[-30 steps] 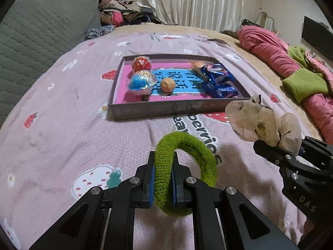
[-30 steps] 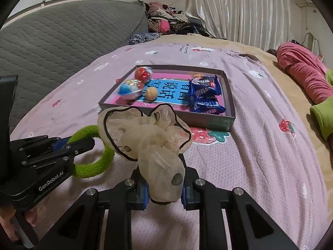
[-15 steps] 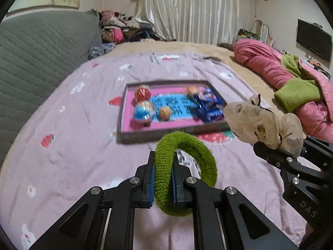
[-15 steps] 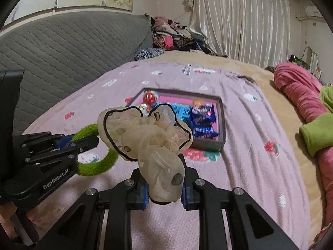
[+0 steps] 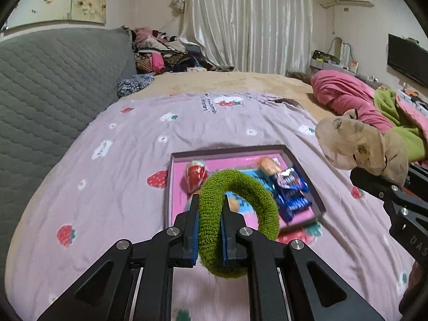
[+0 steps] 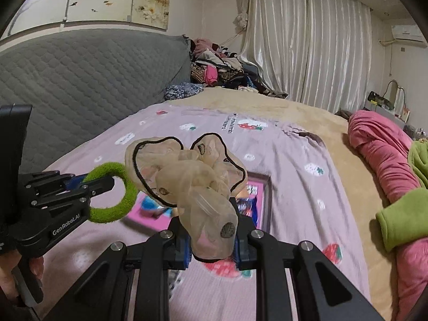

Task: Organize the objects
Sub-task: 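Carry the green ring and beige scrunchie with both tools over the tray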

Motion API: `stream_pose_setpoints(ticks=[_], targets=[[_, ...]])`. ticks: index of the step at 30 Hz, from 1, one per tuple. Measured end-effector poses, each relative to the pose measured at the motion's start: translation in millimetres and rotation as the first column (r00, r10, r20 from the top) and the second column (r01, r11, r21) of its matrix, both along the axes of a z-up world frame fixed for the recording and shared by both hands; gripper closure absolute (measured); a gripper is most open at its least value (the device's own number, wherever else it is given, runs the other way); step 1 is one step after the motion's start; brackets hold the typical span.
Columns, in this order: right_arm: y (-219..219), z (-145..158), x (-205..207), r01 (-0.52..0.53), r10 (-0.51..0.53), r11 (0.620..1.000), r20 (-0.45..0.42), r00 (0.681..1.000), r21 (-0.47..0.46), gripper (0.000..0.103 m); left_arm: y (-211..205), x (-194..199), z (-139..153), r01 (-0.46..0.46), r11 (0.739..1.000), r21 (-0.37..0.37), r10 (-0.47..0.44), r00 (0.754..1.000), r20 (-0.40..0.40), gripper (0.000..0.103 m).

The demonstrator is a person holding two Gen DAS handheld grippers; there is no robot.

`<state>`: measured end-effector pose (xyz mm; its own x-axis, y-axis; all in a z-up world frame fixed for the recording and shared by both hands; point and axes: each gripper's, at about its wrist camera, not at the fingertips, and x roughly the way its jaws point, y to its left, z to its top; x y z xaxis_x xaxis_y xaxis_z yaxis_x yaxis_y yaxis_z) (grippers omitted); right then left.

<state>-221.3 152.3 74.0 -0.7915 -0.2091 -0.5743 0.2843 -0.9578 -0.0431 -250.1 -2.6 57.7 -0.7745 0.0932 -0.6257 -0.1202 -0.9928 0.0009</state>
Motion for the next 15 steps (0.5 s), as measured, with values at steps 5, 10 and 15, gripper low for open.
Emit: stream_pose_setpoints(ticks=[5,10,15], targets=[[2,-9,-40,0.002,-0.002,1.0,0.002,1.0,0.001,0.08,4,-39,-14,-0.006,1.0,0.018,0.006,1.0,0.007,0.091],[2,-30,-64,0.005,-0.004,0.999,0.031,1.0,-0.037,0.08,14,-66,-35,-0.003,0.999,0.051,0.002,1.0,0.017,0.091],[-9,-59,-80,-0.021,0.025,0.998,0.064,0.998,-0.06,0.08,20,-81,-62,-0.012,1.0,0.021,0.012,1.0,0.029,0.091]])
